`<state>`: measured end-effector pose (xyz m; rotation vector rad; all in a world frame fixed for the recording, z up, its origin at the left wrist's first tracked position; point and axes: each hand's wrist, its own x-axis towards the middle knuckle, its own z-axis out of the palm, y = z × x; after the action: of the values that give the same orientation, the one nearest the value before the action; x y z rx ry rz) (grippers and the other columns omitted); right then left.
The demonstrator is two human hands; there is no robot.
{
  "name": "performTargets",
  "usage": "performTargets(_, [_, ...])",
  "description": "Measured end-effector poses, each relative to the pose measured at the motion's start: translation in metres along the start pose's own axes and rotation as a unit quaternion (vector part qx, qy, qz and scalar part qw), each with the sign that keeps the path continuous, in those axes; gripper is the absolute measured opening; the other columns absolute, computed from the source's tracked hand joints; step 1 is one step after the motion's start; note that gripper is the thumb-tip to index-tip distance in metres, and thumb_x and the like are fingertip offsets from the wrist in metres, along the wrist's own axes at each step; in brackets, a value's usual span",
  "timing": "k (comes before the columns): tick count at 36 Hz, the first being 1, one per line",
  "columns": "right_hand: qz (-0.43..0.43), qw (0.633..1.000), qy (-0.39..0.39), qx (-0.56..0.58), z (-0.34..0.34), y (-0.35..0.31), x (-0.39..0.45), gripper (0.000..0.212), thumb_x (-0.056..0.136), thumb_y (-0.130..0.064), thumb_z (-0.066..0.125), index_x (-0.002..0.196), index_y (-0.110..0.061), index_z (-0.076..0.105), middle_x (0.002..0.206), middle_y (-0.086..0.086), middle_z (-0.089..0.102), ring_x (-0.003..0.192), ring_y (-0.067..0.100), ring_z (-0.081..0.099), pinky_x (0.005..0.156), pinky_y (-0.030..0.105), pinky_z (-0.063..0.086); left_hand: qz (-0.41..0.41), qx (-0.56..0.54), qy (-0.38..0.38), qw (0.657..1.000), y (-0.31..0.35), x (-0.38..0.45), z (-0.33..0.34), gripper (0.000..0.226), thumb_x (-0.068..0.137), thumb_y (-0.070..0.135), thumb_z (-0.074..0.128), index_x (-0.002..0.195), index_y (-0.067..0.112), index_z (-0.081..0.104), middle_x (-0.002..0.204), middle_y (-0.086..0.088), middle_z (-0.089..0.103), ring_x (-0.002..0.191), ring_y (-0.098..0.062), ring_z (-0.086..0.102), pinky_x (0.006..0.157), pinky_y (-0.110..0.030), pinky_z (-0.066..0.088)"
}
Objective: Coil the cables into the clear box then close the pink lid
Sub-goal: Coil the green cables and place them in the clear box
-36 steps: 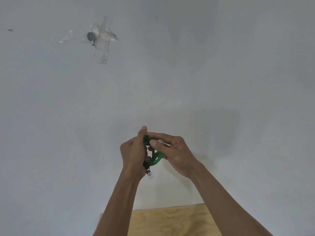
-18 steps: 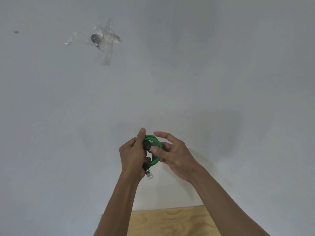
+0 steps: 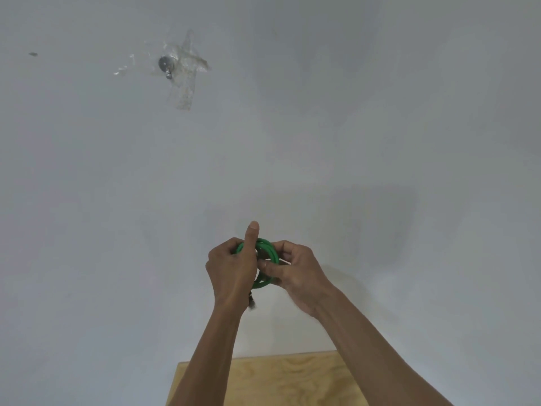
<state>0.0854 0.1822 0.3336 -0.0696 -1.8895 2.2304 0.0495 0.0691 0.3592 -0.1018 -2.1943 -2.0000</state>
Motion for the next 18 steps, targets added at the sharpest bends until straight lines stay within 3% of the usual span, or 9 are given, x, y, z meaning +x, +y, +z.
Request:
performTargets(5, [0.015, 1.0, -0.015, 0.011, 0.0, -0.002, -0.001, 0.034, 0.077, -0.002, 0.081, 0.108, -0.007, 0.068, 0.099, 0.014, 0.071, 0.088, 0.029, 0.07, 0.092, 0.059, 0.056, -0.032, -0.027, -0.018, 0.999, -0.007, 0.004, -0.005, 0.059, 0.081, 0.062, 0.069, 0.048, 0.015, 0.058, 0.053, -0.005, 0.047, 0.047, -0.02, 0.042, 0.052, -0.033, 0.044])
performTargets(10, [0.042, 0.996, -0.073, 0.008, -0.004, -0.009, 0.0, 0.037, 0.077, 0.003, 0.08, 0.112, 0.0, 0.068, 0.095, 0.012, 0.066, 0.09, 0.029, 0.069, 0.093, 0.056, 0.056, -0.034, -0.04, -0.05, 0.997, -0.007, 0.001, -0.006, 0.059, 0.08, 0.06, 0.073, 0.059, 0.006, 0.064, 0.056, -0.009, 0.044, 0.045, -0.022, 0.04, 0.043, -0.027, 0.04])
performTargets(15, [0.024, 0.998, -0.035, -0.045, -0.002, -0.011, -0.001, 0.033, 0.075, 0.0, 0.083, 0.106, -0.001, 0.071, 0.104, 0.025, 0.067, 0.091, 0.037, 0.071, 0.087, 0.052, 0.06, -0.034, -0.038, -0.049, 0.998, -0.009, 0.001, -0.005, 0.057, 0.079, 0.061, 0.073, 0.056, 0.01, 0.068, 0.054, -0.005, 0.048, 0.042, -0.019, 0.041, 0.042, -0.026, 0.039])
performTargets(18, [0.009, 0.995, -0.013, -0.101, 0.0, -0.008, 0.0, 0.029, 0.076, -0.008, 0.086, 0.101, -0.006, 0.072, 0.099, 0.021, 0.071, 0.091, 0.037, 0.072, 0.083, 0.05, 0.062, -0.038, -0.04, -0.044, 0.998, -0.01, 0.001, -0.005, 0.056, 0.081, 0.06, 0.072, 0.057, 0.009, 0.068, 0.051, -0.004, 0.045, 0.04, -0.019, 0.04, 0.04, -0.025, 0.038])
